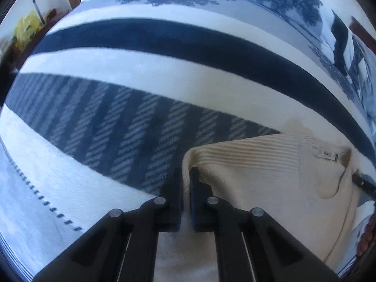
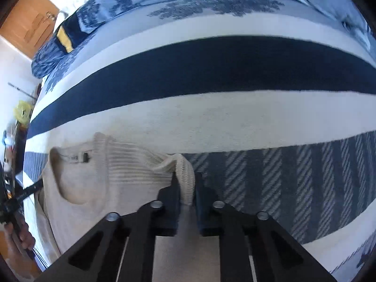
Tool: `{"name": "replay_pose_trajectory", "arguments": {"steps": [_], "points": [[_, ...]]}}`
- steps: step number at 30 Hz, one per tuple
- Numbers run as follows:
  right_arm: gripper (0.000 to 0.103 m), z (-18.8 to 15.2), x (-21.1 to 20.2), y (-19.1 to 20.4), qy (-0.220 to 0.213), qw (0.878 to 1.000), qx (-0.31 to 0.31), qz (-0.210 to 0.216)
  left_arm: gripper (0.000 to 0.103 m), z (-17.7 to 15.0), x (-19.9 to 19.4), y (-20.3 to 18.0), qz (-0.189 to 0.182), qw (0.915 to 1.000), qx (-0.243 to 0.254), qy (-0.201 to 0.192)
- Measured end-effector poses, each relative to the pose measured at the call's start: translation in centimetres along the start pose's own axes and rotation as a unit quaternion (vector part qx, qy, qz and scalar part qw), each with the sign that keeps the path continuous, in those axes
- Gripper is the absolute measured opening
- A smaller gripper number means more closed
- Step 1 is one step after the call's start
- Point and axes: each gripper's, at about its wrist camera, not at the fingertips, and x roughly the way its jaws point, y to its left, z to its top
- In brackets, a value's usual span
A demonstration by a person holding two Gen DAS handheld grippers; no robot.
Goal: Fold small clothes
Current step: 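Grasp the sweater collar rib with both grippers, then lift the collar with both grippers and fold it over the sweater body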
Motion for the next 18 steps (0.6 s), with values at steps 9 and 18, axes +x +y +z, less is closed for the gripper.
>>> {"name": "replay_pose_trajectory", "arguments": {"steps": [9, 18], "points": [[0.007, -4.5, -11.9, 0.9, -0.067, 0.996, -0.047, 0.024, 0.005, -4.3, -14.4, 3.4, -0.089, 0.9919, -0.009, -0.09], [0.007, -19.8, -26.9, 1.8, -0.134, 0.984, -0.089, 0.07, 0.004, -18.2, -26.6, 6.9, -0.112, 0.9846, 0.023, -0.132]]}}
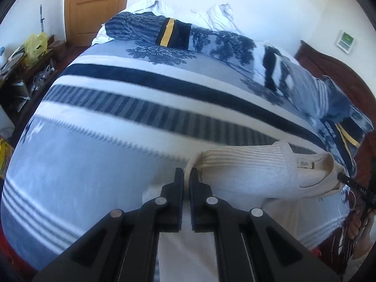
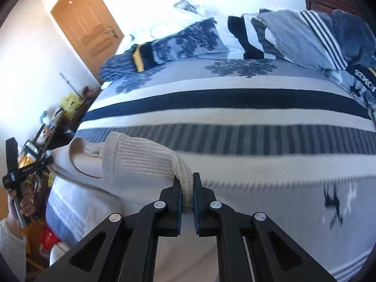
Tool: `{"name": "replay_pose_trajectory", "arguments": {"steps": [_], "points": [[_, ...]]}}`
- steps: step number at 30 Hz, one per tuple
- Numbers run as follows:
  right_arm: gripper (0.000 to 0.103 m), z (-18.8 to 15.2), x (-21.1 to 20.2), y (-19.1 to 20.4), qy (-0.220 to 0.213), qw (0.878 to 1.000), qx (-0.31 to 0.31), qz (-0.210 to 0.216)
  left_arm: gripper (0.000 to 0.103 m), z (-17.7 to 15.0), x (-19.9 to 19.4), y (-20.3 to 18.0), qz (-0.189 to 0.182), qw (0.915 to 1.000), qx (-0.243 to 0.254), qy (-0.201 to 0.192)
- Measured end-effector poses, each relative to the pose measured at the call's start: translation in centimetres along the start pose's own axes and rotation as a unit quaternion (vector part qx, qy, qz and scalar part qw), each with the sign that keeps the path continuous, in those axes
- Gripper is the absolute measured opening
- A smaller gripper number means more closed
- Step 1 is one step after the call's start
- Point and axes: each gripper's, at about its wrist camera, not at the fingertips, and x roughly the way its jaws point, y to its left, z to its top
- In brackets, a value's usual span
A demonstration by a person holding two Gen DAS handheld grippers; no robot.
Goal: Fold small clothes
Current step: 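Lift the collar with both grippers and fold it over the sweater body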
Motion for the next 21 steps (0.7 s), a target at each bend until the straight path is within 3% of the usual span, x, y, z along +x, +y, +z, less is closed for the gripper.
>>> {"name": "replay_pose_trajectory", "arguments": {"steps": [4, 9, 11, 14, 16, 18, 19, 21], "points": [[0.007, -7.9, -3.1, 0.8, 0.004, 1.0, 0.013, 0.006, 0.004, -8.8, -2.3, 1.2, 0.002, 0.9999, -0.008, 0.013], [0.007, -18.0, -0.9, 0.0, 0.055, 0.997, 0.05, -0.012, 0.004, -18.4, 2.0, 2.7, 0.036, 0.9969, -0.016, 0.068], [0.007, -20.8, 1.0, -1.0, 0.064, 0.995, 0.079, -0.015, 0.005, -21.6, 3.9, 3.7, 0.039, 0.9952, -0.048, 0.076], [0.009, -24.1, 2.9, -2.3, 0.051, 0.99, 0.132, -0.021, 0.006, -24.7, 4.1, 4.1, 0.049, 0.9954, -0.058, 0.058], [0.012, -25.8, 3.1, -3.2, 0.034, 0.985, 0.169, -0.008, 0.006, -25.4, 3.8, 3.9, 0.056, 0.9945, -0.053, 0.072], [0.015, -26.4, 2.3, -3.2, 0.026, 0.983, 0.181, 0.002, 0.008, -25.5, 2.5, 3.5, 0.048, 0.9962, -0.04, 0.061], [0.019, -26.3, 1.6, -3.1, 0.019, 0.983, 0.18, 0.007, 0.012, -25.5, 1.7, 3.4, 0.044, 0.9969, -0.035, 0.055], [0.059, -26.6, -0.6, -2.6, -0.001, 0.983, 0.185, 0.017, 0.024, -25.4, 0.4, 3.4, 0.023, 0.9976, -0.044, 0.048]]}}
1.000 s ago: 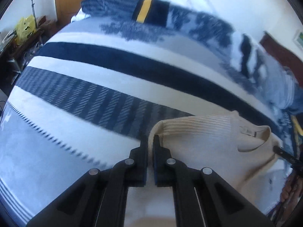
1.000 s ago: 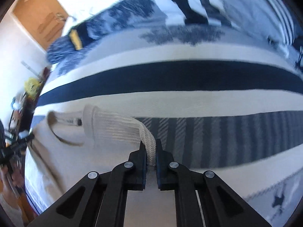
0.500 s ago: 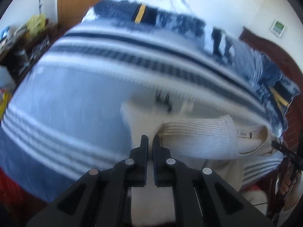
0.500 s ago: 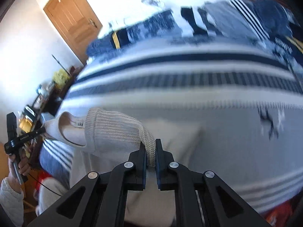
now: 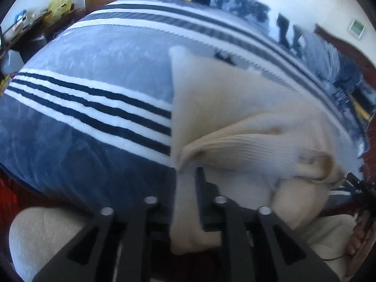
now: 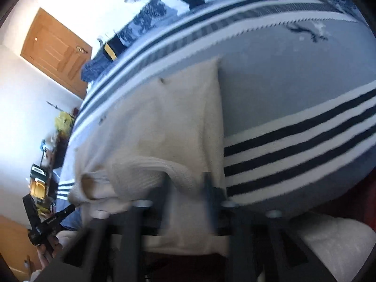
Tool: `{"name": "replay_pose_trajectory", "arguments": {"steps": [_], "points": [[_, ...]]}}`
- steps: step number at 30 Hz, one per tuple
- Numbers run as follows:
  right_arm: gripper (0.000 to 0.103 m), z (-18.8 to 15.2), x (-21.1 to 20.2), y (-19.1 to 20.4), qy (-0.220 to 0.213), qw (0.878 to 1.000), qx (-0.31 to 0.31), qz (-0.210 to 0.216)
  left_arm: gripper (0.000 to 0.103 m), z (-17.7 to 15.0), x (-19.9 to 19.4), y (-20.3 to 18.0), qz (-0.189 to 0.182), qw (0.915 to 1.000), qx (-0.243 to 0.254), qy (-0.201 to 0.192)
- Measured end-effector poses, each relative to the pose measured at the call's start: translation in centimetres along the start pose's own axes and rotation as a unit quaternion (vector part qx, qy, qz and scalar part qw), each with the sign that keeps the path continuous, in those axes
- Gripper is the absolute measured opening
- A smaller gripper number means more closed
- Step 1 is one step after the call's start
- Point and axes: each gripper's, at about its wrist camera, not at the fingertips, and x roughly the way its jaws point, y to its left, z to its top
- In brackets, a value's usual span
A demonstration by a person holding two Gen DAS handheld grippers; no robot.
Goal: Fold small clothes
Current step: 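Lift the collar with both grippers and fold it over the sweater body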
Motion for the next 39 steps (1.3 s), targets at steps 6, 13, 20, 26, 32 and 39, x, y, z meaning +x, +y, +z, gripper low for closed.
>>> {"name": "replay_pose_trajectory", "arguments": {"steps": [6, 13, 20, 26, 32, 39], "points": [[0.069, -2.1, -1.2, -0.3, 0.012, 0.993, 0.076, 0.091, 0.062, 0.9, -0.2, 0.8, -0.047, 0.9918, -0.107, 0.051], [0.07, -0.5, 3.4, -0.8, 0.067, 0.968, 0.211, 0.12, 0.062, 4.3, 3.1, 1.5, -0.051, 0.962, -0.241, 0.118], [0.07, 2.3, 6.3, -0.7, 0.098, 0.956, 0.274, 0.04, 0.062, 5.6, 6.4, 2.7, 0.027, 0.9453, -0.279, 0.168], [0.061, 0.8, 7.3, -2.1, 0.131, 0.949, 0.288, 0.007, 0.037, 2.8, 6.5, 2.8, 0.022, 0.9535, -0.247, 0.171], [0.04, -2.5, 6.5, -4.6, 0.132, 0.945, 0.294, 0.06, 0.029, 0.2, 5.0, 3.1, -0.005, 0.9648, -0.225, 0.136], [0.069, -0.1, 2.8, -1.9, 0.085, 0.964, 0.241, 0.074, 0.031, 1.0, 2.7, 2.6, -0.005, 0.9703, -0.211, 0.117]]}}
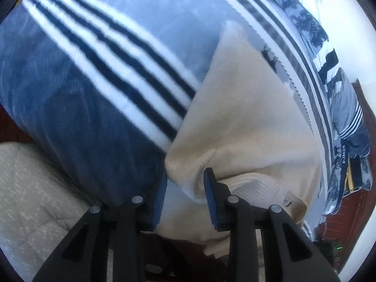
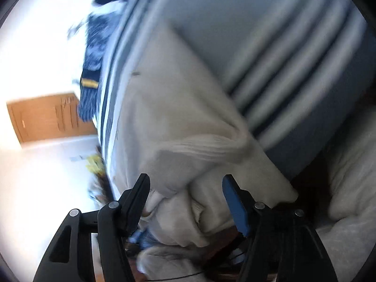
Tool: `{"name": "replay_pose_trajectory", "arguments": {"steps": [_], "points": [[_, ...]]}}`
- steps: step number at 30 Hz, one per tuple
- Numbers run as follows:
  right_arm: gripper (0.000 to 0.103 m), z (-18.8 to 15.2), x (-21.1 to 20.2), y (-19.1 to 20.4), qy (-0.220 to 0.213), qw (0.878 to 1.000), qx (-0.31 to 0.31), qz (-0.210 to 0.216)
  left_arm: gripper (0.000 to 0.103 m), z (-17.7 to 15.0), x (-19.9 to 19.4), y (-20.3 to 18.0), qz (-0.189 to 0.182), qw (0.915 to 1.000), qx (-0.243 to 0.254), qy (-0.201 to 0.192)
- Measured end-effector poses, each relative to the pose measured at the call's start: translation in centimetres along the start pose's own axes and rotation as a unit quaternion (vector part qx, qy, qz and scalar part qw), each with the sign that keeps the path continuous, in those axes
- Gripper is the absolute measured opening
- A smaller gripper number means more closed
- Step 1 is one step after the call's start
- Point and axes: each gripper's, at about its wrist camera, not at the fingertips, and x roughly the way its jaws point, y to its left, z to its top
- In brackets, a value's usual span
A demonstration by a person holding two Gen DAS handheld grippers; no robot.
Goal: Fold small clothes
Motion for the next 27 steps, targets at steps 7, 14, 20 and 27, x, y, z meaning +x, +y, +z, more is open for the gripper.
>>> {"name": "replay_pose_trajectory", "arguments": {"steps": [7, 14, 20, 27], "points": [[0.069, -0.8, -0.5, 7.4, -0.041, 0.939, -0.316, -0.13, 0.059, -2.5, -3.3, -4.8, -0.004, 0.9686, 0.224, -0.108], [0.04, -1.2, 3.9, 5.2, -0.015, 0.901, -0.396, -0.178, 0.065, -4.3, 0.9, -9.0, 0.045, 0.9303, 0.353, -0.09], [0.006, -1.3, 2.6, 3.7, -0.03, 0.908, -0.387, -0.158, 0.011, -5.2, 3.6, -7.6, -0.021, 0.9371, 0.348, -0.02], [0.005, -1.4, 0.5, 3.8, -0.035, 0.925, -0.358, -0.121, 0.004, -6.2, -1.6, -7.4, -0.07, 0.933, 0.346, -0.068]]}}
